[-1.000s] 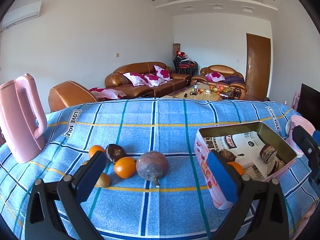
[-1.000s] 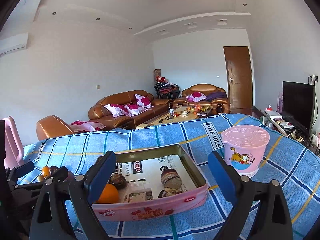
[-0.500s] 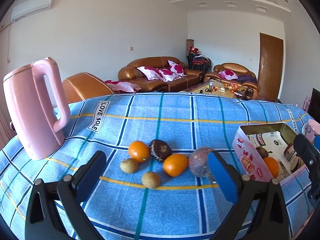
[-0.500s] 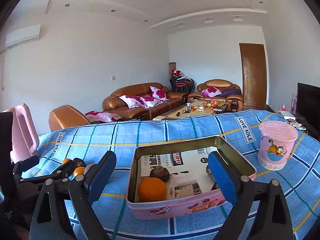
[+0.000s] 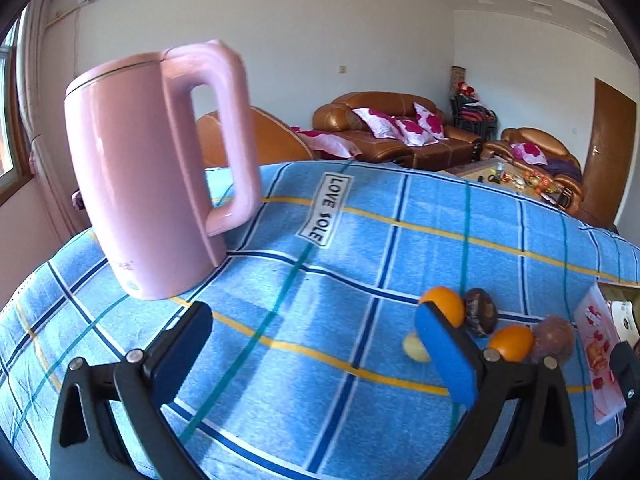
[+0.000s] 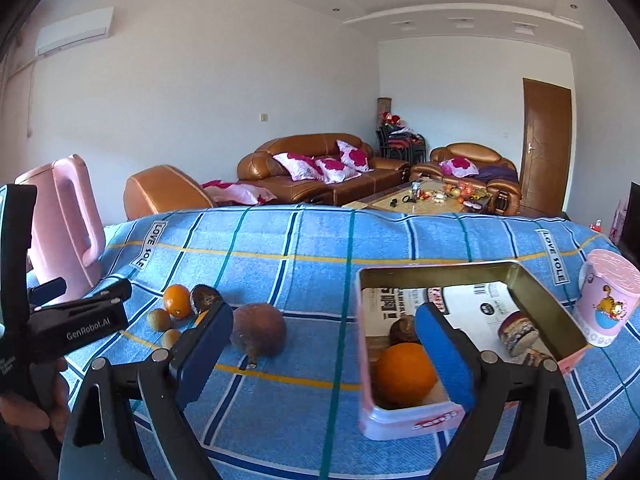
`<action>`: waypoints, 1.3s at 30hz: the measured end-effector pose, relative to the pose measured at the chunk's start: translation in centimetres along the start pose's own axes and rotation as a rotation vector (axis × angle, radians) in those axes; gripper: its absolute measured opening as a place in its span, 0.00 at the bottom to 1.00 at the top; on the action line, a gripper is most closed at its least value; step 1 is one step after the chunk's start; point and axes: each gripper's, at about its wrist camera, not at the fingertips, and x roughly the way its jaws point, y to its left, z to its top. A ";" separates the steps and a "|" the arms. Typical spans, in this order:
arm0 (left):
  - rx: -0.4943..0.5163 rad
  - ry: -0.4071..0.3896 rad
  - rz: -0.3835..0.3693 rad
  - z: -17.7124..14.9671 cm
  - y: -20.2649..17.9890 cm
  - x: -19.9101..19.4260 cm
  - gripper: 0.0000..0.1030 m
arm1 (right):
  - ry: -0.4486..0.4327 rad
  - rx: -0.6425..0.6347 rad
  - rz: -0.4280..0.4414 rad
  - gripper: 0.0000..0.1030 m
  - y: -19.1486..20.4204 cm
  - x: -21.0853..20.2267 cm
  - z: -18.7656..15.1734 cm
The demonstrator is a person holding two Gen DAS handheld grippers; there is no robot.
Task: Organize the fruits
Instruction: 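Move both open tools back to the fruit pile, right tool toward the beet, then grasp the beet with the right tool while the left tool grasps a small brown kiwi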
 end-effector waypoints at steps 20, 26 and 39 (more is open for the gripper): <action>0.166 0.042 -0.085 -0.4 -2.5 0.2 1.00 | 0.389 -0.059 0.123 0.52 3.7 9.8 -0.2; 0.187 0.051 -0.121 -0.5 -3.0 0.0 0.97 | 0.404 -0.025 0.171 0.51 3.1 9.9 -0.2; 0.311 0.125 -0.355 -2.1 -7.0 -0.8 0.69 | 0.118 0.052 0.147 0.51 0.8 2.4 0.1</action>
